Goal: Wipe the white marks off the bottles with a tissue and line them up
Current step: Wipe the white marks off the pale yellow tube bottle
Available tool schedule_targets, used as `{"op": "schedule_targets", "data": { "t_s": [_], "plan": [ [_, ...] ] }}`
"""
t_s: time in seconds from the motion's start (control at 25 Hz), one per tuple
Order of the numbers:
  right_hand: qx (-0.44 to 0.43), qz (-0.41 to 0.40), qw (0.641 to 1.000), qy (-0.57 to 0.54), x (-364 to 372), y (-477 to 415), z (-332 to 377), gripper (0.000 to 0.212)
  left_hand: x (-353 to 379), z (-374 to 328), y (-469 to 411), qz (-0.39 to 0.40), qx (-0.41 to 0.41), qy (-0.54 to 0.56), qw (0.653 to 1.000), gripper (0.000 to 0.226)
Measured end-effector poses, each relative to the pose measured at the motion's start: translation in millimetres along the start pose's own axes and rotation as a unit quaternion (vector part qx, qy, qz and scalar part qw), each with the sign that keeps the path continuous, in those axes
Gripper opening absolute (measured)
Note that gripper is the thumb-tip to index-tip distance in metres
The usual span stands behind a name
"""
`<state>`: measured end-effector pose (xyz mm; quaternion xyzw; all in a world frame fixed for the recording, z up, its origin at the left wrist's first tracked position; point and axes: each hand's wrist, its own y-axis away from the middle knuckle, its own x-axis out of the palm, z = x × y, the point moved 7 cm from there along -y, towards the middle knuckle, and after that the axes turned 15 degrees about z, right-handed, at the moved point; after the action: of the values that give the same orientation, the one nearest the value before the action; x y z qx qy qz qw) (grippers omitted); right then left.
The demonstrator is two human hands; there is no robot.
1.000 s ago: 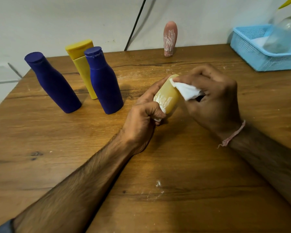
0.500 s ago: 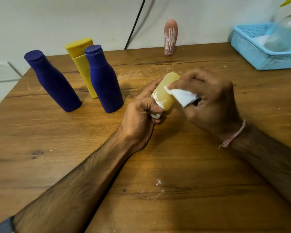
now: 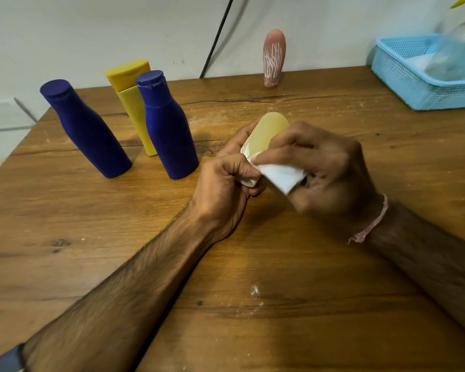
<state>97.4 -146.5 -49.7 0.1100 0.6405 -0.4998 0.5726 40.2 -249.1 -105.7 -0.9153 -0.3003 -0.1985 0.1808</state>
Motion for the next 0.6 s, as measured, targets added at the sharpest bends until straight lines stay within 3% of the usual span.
{"op": "schedule_targets", "data": {
  "t_s": [0.08, 0.28, 0.4, 0.6],
  "plan": [
    [0.035, -0.027, 0.999, 0.007, -5, 0, -7, 0.029, -1, 0, 0, -0.003, -0.001, 0.002, 1.0, 0.079],
    [-0.004, -0.007, 1.0, -0.027, 0, -1, 2, 0.028, -3, 0, 0, -0.006, 0.004, 0.047, 0.999, 0.08],
    [0.027, -0.03, 0.999, -0.018, -2, -2, -2, 0.029, -2, 1, 0, -0.012, 0.013, 0.093, 0.995, 0.067],
    [-0.057, 0.04, 0.997, -0.042, 3, -3, 17, 0.027, 0, 2, 2, -0.035, -0.003, 0.152, 0.988, 0.047]
  ]
}}
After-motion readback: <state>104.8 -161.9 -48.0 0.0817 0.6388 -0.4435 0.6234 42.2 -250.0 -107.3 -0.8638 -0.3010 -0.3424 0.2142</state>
